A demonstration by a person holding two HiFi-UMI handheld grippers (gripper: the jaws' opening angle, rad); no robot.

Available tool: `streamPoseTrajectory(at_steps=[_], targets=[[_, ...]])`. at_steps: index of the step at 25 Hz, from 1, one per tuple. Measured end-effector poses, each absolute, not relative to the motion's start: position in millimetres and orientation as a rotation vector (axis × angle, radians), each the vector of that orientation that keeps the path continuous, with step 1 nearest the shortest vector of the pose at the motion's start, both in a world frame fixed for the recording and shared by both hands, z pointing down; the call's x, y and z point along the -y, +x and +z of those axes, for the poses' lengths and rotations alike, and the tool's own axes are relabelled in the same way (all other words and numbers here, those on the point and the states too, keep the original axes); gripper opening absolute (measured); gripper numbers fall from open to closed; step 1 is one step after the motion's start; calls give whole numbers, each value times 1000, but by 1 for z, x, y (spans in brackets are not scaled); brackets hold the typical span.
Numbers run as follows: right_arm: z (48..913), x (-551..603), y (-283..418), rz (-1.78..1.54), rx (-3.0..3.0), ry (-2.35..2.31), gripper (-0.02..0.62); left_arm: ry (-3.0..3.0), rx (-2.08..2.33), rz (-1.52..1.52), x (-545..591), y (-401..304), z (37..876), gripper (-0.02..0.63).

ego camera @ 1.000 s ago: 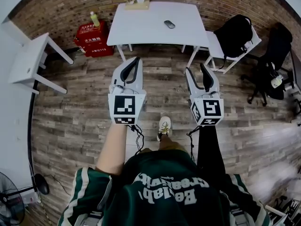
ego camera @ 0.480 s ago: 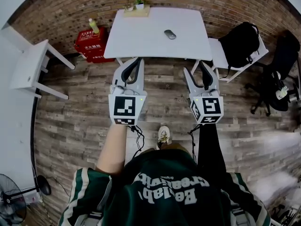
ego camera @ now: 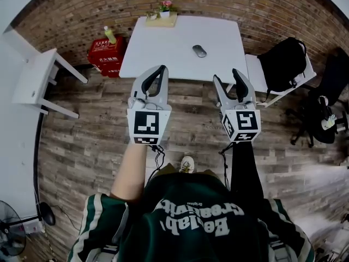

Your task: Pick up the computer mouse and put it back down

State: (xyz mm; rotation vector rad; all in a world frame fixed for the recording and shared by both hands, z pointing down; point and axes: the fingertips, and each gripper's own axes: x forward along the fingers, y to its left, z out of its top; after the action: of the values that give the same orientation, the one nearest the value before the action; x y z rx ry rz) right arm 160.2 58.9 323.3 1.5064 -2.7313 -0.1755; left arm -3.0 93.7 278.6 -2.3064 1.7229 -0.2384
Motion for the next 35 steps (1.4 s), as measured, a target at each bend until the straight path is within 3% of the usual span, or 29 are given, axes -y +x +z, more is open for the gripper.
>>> streamPoseTrajectory(at_steps=[22, 35], targets=[[342, 28, 160, -82, 2720, 1482, 308, -2314, -1725, -196, 4, -19, 280, 6], [363, 154, 116, -34, 2653, 1424, 327, -2393, -1632, -161, 142, -37, 286, 6]])
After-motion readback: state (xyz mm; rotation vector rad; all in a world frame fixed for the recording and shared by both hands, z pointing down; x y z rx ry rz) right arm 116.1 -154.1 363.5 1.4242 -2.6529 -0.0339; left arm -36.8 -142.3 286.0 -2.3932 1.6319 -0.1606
